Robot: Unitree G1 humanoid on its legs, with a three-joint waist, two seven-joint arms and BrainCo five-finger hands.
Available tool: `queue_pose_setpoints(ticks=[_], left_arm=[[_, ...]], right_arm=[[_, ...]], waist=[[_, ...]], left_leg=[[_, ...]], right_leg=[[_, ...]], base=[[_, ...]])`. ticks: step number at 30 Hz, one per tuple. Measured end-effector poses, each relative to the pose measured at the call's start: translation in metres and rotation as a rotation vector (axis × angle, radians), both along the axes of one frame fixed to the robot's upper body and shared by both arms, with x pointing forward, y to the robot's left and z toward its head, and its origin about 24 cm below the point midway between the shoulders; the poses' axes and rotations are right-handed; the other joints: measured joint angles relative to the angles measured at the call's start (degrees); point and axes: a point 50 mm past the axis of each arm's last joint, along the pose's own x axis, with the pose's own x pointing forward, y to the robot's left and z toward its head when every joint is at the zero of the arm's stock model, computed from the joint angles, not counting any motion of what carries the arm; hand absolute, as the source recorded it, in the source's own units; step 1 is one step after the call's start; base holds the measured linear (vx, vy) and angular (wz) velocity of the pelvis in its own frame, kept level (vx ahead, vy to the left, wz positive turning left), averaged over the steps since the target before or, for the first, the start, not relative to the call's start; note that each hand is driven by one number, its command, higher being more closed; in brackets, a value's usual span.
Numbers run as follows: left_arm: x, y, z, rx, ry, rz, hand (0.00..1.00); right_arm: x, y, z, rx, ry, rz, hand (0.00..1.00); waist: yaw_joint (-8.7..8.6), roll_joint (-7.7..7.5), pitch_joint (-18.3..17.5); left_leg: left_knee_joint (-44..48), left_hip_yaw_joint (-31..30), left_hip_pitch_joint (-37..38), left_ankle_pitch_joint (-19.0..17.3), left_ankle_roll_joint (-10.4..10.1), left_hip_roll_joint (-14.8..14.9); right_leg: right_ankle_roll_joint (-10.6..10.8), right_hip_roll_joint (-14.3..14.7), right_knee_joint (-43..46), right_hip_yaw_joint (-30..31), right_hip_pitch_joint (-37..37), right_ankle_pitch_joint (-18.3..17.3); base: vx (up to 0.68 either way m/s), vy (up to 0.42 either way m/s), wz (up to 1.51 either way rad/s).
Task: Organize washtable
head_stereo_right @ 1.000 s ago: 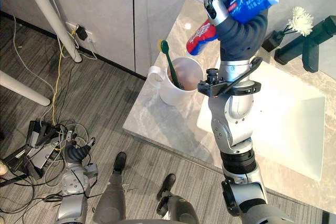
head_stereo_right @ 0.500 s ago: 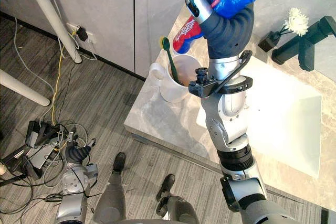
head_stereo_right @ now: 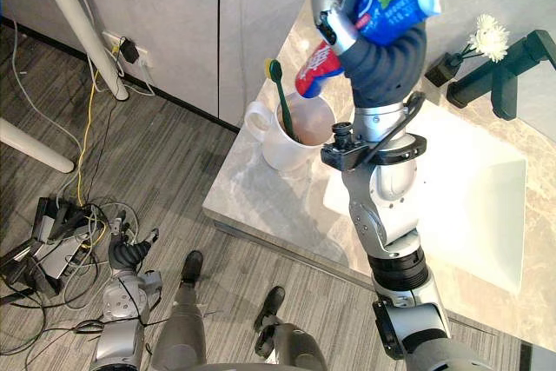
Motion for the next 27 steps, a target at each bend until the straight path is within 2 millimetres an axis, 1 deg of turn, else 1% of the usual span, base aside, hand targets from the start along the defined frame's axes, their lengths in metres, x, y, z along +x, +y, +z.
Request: queue_pose_setpoints(ticks=[4, 8, 23, 27], left_arm=[[0.000, 0.002, 0.000, 0.005, 0.001, 0.003, 0.00], [-0.001, 0.002, -0.001, 0.003, 0.006, 0.002, 0.00], [-0.002, 0.001, -0.006, -0.007, 0.029, -0.010, 0.00], [-0.002, 0.001, -0.006, -0.007, 0.029, -0.009, 0.00]], right_arm=[[-0.002, -0.012, -0.002, 0.012, 0.002, -0.046, 1.00], [-0.007, -0.014, -0.005, 0.007, 0.001, -0.038, 1.00], [-0.007, -0.011, -0.009, 0.011, 0.018, -0.004, 1.00], [-0.006, -0.010, -0.009, 0.017, 0.019, -0.001, 1.00]], waist=[[-0.01, -0.03, 0.0], [-0.04, -0.04, 0.0], [0.03, -0.08, -0.1], [0.02, -0.41, -0.3]], left_leg=[[0.0, 0.2, 0.1, 0.0, 0.1, 0.0], [0.0, 0.3, 0.1, -0.1, 0.1, 0.1], [0.0, -0.3, -0.7, 0.0, 0.0, 0.2], [0.0, -0.3, -0.8, 0.1, -0.1, 0.2]], right_leg=[[0.0, 0.0, 0.0, 0.2, 0.0, 0.0], [0.0, 0.1, 0.0, 0.3, 0.0, 0.0], [0.0, 0.4, -0.8, -0.1, -0.1, 0.0], [0.0, 0.4, -0.8, -0.1, -0.2, 0.0]], base=[[0.00, 0.000, 0.00], [0.00, 0.000, 0.00], [0.00, 0.000, 0.01], [0.00, 0.000, 0.00]])
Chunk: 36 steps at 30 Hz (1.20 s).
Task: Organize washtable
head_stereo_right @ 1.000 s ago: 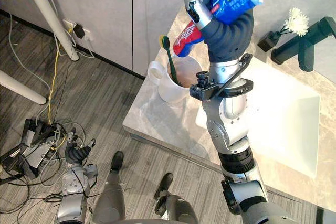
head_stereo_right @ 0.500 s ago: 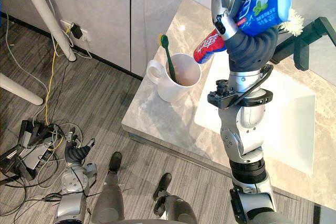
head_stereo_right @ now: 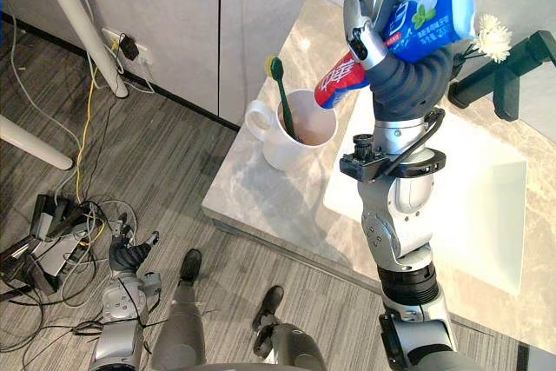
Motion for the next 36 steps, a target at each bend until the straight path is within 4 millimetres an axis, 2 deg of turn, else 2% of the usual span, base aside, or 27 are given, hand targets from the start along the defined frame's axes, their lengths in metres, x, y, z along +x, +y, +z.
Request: queue_pose_setpoints(ticks=[5, 14, 25, 36], left_arm=[[0.001, 0.000, -0.002, -0.011, 0.006, 0.001, 0.00], [0.001, 0.001, -0.003, -0.018, 0.009, 0.001, 0.00], [0.001, 0.001, -0.003, -0.017, 0.011, 0.000, 0.00], [0.001, 0.001, -0.004, -0.016, 0.012, 0.000, 0.00]], right_arm=[[0.000, 0.007, -0.002, -0.002, 0.008, 0.033, 1.00], [0.000, 0.013, -0.004, -0.015, 0.018, 0.066, 1.00], [0.001, 0.010, -0.018, -0.013, 0.079, 0.051, 1.00], [0.002, 0.010, -0.019, 0.007, 0.085, 0.064, 1.00]], waist=[[0.02, -0.68, -0.5], [0.01, -0.70, -0.5], [-0.04, -0.72, -0.5], [-0.04, -1.43, -0.3]], left_leg=[[0.0, 0.0, -0.1, 0.0, 0.0, 0.1], [0.0, 0.0, -0.5, -0.4, 0.0, 0.8], [0.0, -0.2, -0.8, -0.4, -0.1, 0.8], [0.0, -0.3, -1.8, -0.3, -0.1, 0.8]], right_leg=[[0.2, 0.1, 0.0, 0.1, -0.1, 0.2], [0.2, 0.5, 0.0, 1.2, -0.7, 1.3], [0.2, 0.8, 0.0, 1.2, -0.9, 1.3], [0.2, 0.7, 0.0, 1.2, -1.8, 1.3]], base=[[0.00, 0.000, 0.00], [0.00, 0.000, -0.02], [0.00, 0.000, 0.00], [0.00, 0.000, 0.00]])
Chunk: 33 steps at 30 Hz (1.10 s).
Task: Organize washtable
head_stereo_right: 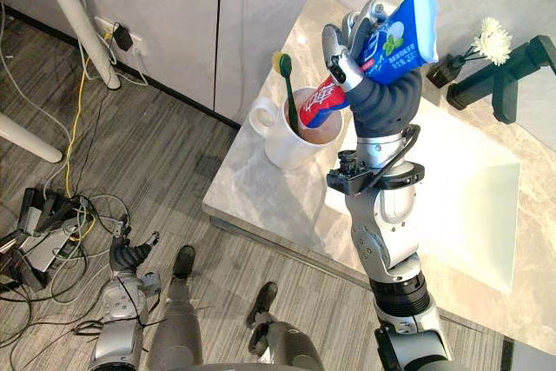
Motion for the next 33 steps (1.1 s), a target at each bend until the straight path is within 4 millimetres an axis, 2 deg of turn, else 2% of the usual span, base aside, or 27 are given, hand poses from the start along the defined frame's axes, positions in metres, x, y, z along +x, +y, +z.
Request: queue_pose_setpoints(ticks=[21, 33], left_arm=[[0.0000, 0.0005, 0.0005, -0.015, -0.012, 0.005, 0.00], [0.0004, 0.0005, 0.0008, -0.014, -0.013, 0.002, 0.00]], right_arm=[[-0.0002, 0.0008, 0.0051, 0.004, -0.020, 0.000, 1.00], [0.0015, 0.0015, 0.0039, -0.020, -0.011, -0.015, 1.00]], waist=[[-0.06, 0.00, 0.1], [-0.11, -0.04, 1.9]], left_leg=[[0.3, -0.5, -1.3, 0.4, 0.1, -0.6], [0.3, -0.8, -1.9, 0.1, 0.0, -0.7]], right_leg=[[0.0, -0.5, -0.1, -0.1, -0.9, 0.0], [0.0, -0.5, -0.1, -0.4, -1.3, 0.0]], base=[[0.01, 0.001, 0.01], [0.00, 0.000, 0.00]])
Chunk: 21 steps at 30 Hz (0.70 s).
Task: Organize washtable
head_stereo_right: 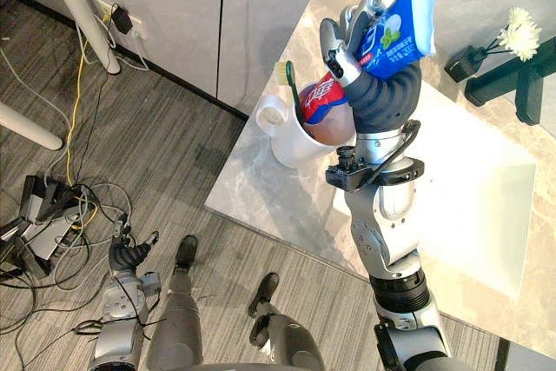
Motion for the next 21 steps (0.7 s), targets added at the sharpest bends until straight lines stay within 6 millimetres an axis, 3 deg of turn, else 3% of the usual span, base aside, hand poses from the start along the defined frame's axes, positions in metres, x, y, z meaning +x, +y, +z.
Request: queue_pose_setpoints(ticks=[21], left_arm=[[0.0005, 0.0017, 0.0013, 0.012, 0.000, -0.009, 0.00]], right_arm=[[0.0089, -0.0002, -0.0065, -0.115, 0.033, -0.030, 1.00]], waist=[[0.03, 0.09, 0.8]], left_leg=[[0.1, -0.7, -0.3, 0.0, 0.0, -0.2]], right_leg=[[0.0, -0.1, 0.0, -0.9, 0.0, 0.0]], base=[[0.01, 0.003, 0.01]])
